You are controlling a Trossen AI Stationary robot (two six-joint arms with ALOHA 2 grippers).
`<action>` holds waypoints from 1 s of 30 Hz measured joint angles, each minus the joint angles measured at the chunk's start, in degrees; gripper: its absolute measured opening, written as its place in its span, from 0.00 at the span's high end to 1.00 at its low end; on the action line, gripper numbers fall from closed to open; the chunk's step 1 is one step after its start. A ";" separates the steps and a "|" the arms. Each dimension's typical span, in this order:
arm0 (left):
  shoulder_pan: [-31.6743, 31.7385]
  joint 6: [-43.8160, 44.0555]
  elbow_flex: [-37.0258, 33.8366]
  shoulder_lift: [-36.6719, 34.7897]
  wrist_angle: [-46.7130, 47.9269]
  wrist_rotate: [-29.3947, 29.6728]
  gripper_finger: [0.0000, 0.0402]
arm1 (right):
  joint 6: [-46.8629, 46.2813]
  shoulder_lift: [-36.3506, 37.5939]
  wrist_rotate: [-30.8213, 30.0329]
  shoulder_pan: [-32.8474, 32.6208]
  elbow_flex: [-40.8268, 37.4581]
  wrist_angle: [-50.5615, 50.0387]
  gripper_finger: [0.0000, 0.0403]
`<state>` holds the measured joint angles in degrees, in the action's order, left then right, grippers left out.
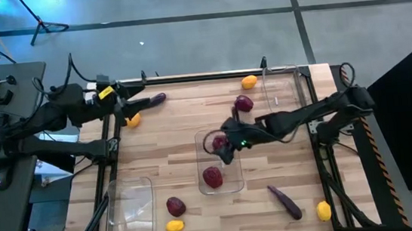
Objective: Sort produce into baskets
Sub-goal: Put the red apple into the middle transparent bin
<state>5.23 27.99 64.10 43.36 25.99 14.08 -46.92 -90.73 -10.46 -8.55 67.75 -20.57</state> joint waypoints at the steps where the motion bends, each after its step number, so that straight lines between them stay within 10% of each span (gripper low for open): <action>1: 0.00 0.30 0.00 0.04 0.23 -0.05 0.07 | -0.75 -0.35 0.27 0.63 0.00 -0.13 0.17; 30: -6.78 -5.73 0.00 6.45 -0.15 -7.58 0.07 | -12.57 -0.97 3.28 5.98 0.00 1.46 0.04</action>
<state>-1.54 22.27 64.10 49.81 25.85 6.50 -59.48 -91.70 -7.18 -2.57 67.75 -19.11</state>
